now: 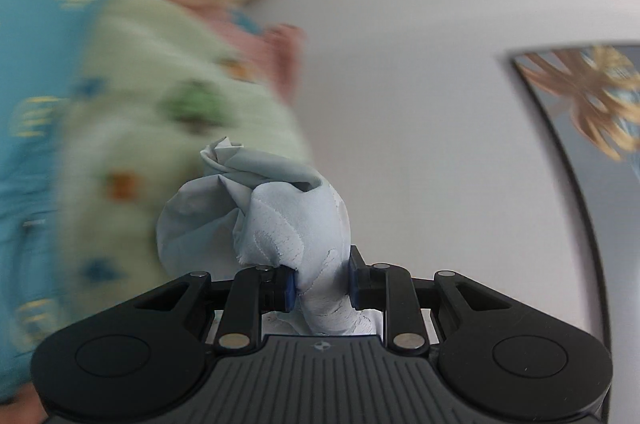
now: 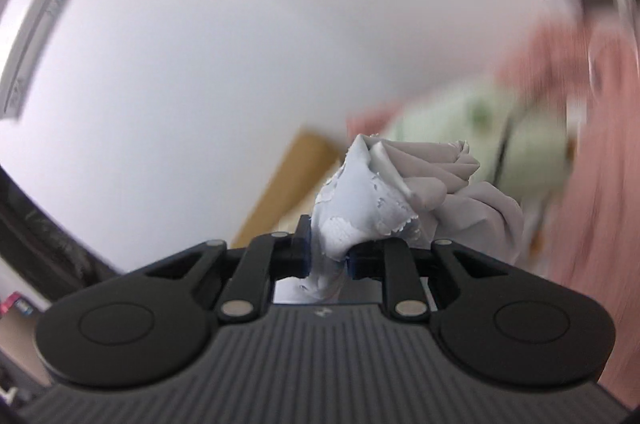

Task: Fold clothes
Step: 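Grasp the folded T-shirt with both grippers and lift it toward the pillow, then lower the folded T-shirt beside the green blanket and open both grippers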

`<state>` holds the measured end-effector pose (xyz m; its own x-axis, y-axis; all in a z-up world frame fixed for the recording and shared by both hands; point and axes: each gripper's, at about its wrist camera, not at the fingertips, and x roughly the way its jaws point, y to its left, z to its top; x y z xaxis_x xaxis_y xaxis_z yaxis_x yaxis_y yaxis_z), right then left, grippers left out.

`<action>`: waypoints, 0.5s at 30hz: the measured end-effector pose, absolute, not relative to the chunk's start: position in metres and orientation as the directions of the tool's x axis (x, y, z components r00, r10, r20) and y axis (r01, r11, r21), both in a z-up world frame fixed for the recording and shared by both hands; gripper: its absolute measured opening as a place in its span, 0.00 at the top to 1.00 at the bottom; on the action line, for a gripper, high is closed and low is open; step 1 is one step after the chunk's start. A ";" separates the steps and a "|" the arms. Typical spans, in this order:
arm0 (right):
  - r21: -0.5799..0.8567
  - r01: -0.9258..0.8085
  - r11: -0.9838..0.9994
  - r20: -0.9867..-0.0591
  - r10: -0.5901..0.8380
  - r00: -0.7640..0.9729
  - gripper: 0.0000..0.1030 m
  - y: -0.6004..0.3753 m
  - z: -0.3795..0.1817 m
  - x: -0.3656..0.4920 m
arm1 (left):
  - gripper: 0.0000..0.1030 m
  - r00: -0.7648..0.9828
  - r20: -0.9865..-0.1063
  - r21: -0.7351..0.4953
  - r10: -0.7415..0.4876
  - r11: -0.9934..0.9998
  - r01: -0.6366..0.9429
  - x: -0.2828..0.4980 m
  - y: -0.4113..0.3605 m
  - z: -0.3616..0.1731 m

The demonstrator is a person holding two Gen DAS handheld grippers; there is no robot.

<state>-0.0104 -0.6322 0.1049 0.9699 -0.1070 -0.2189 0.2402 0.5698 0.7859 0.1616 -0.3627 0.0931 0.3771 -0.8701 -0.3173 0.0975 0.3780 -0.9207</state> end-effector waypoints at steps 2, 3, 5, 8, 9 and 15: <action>0.755 0.253 0.605 -0.181 -0.179 0.967 0.81 -0.659 0.122 -0.013 | 0.76 0.339 -0.284 -0.920 -0.897 0.355 0.166 0.162 -0.399 0.100; 0.742 0.268 0.614 -0.169 -0.215 0.962 0.81 -0.671 0.127 -0.015 | 0.76 0.322 -0.285 -0.915 -0.903 0.356 0.190 0.162 -0.414 0.099; 0.733 0.299 0.610 -0.165 -0.267 0.949 0.81 -0.691 0.124 -0.020 | 0.75 0.290 -0.297 -0.897 -0.910 0.369 0.242 0.160 -0.440 0.088; 0.710 0.362 0.604 -0.197 -0.323 0.925 0.81 -0.704 0.094 -0.034 | 0.75 0.241 -0.349 -0.850 -0.905 0.414 0.326 0.149 -0.462 0.051; 0.693 0.394 0.603 -0.231 -0.333 0.914 0.80 -0.706 0.080 -0.038 | 0.75 0.223 -0.381 -0.830 -0.897 0.438 0.345 0.144 -0.465 0.035; 0.663 0.502 0.555 -0.415 -0.286 0.864 0.81 -0.687 -0.011 -0.074 | 0.75 0.170 -0.510 -0.719 -0.843 0.526 0.454 0.099 -0.445 -0.031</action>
<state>-0.0740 -0.6868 -0.0112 0.8638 -0.2857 -0.4150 0.5022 0.5552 0.6630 0.0991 -0.4453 -0.0306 0.1696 -0.8431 -0.5103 0.4545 0.5263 -0.7186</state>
